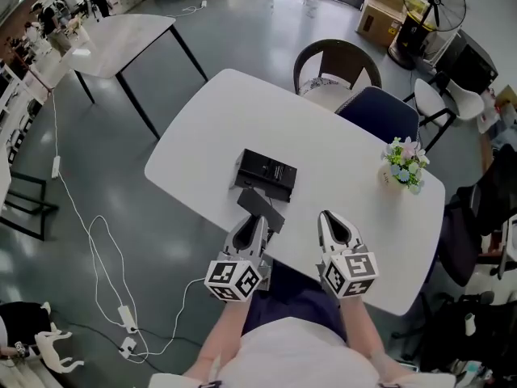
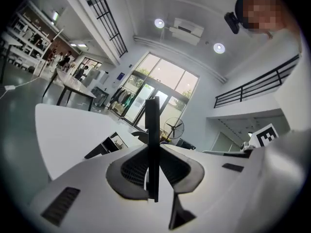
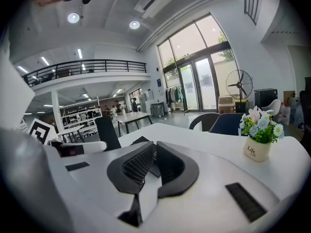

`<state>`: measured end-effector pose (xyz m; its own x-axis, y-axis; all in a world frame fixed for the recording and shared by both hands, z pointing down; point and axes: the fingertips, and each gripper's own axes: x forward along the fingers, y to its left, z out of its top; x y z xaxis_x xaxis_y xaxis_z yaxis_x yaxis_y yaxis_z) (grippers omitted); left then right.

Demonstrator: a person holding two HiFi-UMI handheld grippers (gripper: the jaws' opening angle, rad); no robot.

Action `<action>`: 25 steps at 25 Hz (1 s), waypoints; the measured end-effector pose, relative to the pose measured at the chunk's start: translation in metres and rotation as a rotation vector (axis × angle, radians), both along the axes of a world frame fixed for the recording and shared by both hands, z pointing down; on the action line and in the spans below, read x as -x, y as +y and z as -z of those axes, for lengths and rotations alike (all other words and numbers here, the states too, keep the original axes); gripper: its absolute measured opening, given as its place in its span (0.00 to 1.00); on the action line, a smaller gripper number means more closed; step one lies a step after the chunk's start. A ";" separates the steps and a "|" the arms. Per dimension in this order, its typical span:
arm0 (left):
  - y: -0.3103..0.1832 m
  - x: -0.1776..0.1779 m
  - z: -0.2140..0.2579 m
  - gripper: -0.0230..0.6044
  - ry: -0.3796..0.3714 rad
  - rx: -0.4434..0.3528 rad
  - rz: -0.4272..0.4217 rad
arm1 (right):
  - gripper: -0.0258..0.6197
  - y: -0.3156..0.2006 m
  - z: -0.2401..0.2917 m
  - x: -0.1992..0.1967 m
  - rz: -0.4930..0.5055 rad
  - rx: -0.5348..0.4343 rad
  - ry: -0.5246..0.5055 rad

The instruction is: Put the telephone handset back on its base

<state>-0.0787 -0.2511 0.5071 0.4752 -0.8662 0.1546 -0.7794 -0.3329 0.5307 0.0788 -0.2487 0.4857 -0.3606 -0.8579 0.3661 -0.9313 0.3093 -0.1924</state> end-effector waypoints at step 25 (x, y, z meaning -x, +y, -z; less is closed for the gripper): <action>-0.042 -0.008 -0.062 0.15 0.594 0.198 0.242 | 0.11 -0.019 -0.019 -0.014 0.010 0.052 -0.025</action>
